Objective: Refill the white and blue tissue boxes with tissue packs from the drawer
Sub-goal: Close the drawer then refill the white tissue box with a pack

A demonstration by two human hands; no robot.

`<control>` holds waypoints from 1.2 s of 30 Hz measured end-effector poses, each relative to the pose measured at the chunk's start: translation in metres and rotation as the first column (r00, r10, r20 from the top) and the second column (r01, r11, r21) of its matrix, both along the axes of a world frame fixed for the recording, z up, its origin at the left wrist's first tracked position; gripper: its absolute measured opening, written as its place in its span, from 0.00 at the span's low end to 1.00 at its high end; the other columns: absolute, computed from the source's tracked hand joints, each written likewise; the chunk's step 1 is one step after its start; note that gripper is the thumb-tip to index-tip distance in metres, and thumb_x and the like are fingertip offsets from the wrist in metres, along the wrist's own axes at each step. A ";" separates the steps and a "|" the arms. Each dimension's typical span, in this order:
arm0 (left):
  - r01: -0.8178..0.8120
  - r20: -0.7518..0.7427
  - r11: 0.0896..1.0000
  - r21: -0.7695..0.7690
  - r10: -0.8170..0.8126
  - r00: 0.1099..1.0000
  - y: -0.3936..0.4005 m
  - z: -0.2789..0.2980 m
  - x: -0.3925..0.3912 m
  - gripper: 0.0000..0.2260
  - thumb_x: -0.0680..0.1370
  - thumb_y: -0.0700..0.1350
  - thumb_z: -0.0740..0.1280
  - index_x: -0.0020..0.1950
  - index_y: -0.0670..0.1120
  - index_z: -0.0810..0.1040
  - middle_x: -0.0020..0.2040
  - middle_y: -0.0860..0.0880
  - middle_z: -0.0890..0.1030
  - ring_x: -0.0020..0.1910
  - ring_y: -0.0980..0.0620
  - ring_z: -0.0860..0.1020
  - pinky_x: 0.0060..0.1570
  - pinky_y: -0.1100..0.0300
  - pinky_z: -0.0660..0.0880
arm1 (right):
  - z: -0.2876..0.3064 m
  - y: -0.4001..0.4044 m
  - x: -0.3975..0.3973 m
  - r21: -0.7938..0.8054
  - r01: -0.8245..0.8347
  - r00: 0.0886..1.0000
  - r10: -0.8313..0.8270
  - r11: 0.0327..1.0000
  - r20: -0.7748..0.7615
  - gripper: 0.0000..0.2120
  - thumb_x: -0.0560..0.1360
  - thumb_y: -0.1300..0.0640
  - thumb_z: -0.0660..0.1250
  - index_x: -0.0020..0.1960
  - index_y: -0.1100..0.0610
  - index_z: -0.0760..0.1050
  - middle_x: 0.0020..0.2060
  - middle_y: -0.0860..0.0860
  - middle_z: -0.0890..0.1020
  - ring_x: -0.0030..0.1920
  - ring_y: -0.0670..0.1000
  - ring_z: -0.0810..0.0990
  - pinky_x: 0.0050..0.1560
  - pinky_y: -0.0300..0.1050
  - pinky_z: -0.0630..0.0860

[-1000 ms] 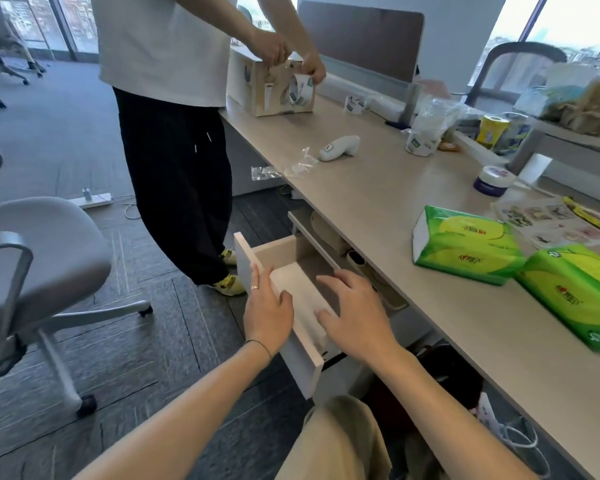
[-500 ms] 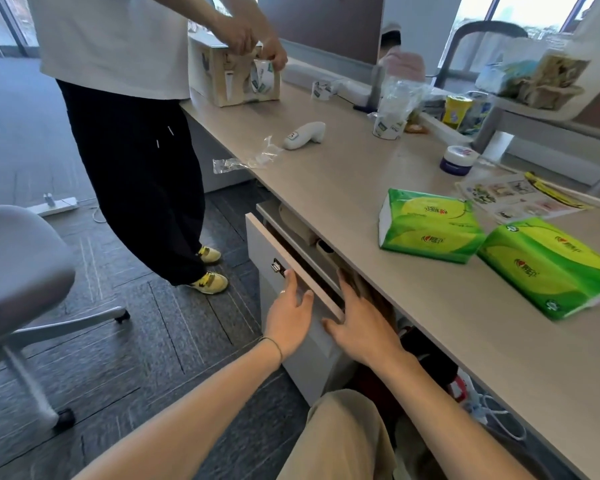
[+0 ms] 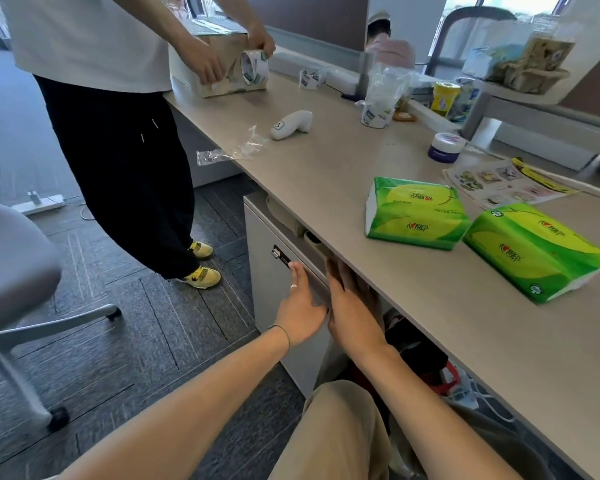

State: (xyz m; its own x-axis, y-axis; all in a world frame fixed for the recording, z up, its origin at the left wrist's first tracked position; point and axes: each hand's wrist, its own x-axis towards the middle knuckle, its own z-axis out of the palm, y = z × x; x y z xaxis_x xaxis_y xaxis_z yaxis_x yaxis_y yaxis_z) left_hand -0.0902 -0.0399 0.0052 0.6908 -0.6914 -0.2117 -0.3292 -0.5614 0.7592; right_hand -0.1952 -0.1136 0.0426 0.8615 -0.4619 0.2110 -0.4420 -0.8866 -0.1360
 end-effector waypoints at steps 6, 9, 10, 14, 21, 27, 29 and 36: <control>0.060 -0.057 0.998 -0.031 -0.061 0.996 0.003 0.012 0.000 0.44 0.81 0.42 0.65 0.80 0.43 0.32 0.81 0.46 0.32 0.82 0.47 0.51 0.66 0.68 0.57 | 0.005 0.006 0.004 -0.017 0.038 0.996 -0.039 0.999 -0.075 0.46 0.74 0.60 0.71 0.82 0.53 0.45 0.80 0.55 0.59 0.78 0.57 0.61 0.74 0.53 0.62; -0.024 0.031 0.997 -0.069 0.027 0.999 0.012 0.024 0.001 0.37 0.81 0.43 0.64 0.83 0.45 0.45 0.84 0.45 0.46 0.81 0.47 0.54 0.73 0.59 0.58 | 0.008 0.014 0.005 0.060 -0.019 0.997 0.024 0.998 -0.078 0.43 0.76 0.62 0.66 0.82 0.53 0.45 0.81 0.56 0.55 0.77 0.59 0.62 0.72 0.54 0.65; -0.041 0.083 0.993 -0.109 0.050 0.995 0.016 0.028 0.000 0.35 0.81 0.43 0.65 0.83 0.46 0.49 0.84 0.45 0.51 0.81 0.47 0.58 0.73 0.57 0.61 | 0.010 0.019 0.004 0.057 -0.044 0.997 0.047 0.997 -0.064 0.43 0.75 0.61 0.67 0.82 0.53 0.47 0.80 0.56 0.56 0.76 0.59 0.63 0.70 0.54 0.68; -0.055 0.243 0.967 -0.248 0.117 0.963 0.039 0.043 -0.009 0.31 0.79 0.41 0.66 0.80 0.48 0.60 0.79 0.46 0.65 0.77 0.47 0.65 0.75 0.54 0.63 | 0.022 0.041 -0.003 0.003 -0.103 0.993 0.103 0.995 0.065 0.38 0.74 0.59 0.68 0.80 0.55 0.56 0.79 0.58 0.61 0.77 0.62 0.61 0.72 0.58 0.67; 0.102 0.504 0.910 -0.401 0.126 0.855 0.055 0.107 -0.053 0.28 0.76 0.37 0.66 0.76 0.48 0.68 0.72 0.49 0.73 0.70 0.51 0.71 0.72 0.54 0.68 | 0.084 0.043 -0.047 -0.132 -0.058 0.947 0.097 0.990 0.305 0.27 0.76 0.56 0.61 0.75 0.56 0.66 0.71 0.58 0.71 0.71 0.60 0.69 0.64 0.56 0.72; 0.292 0.616 0.874 -0.388 0.010 0.788 0.006 0.158 -0.108 0.32 0.72 0.38 0.66 0.77 0.46 0.66 0.73 0.43 0.71 0.70 0.43 0.71 0.71 0.49 0.67 | 0.138 -0.007 -0.120 -0.203 0.180 0.945 -0.111 0.962 0.309 0.34 0.69 0.58 0.63 0.75 0.56 0.67 0.73 0.60 0.70 0.74 0.63 0.66 0.72 0.59 0.64; 0.328 0.622 0.853 -0.407 -0.004 0.783 -0.019 0.172 -0.130 0.32 0.72 0.39 0.66 0.77 0.46 0.67 0.73 0.44 0.71 0.70 0.42 0.70 0.70 0.48 0.68 | 0.151 -0.026 -0.153 -0.218 0.248 0.930 -0.169 0.944 0.327 0.34 0.68 0.60 0.65 0.74 0.56 0.68 0.72 0.59 0.71 0.73 0.63 0.67 0.72 0.59 0.64; 0.505 0.678 0.769 -0.392 -0.130 0.724 -0.121 0.209 -0.209 0.30 0.71 0.40 0.64 0.75 0.45 0.69 0.73 0.44 0.71 0.71 0.42 0.70 0.69 0.45 0.69 | 0.180 -0.104 -0.256 -0.191 0.428 0.854 -0.325 0.884 0.407 0.30 0.66 0.62 0.63 0.68 0.56 0.74 0.64 0.55 0.78 0.66 0.60 0.73 0.64 0.57 0.71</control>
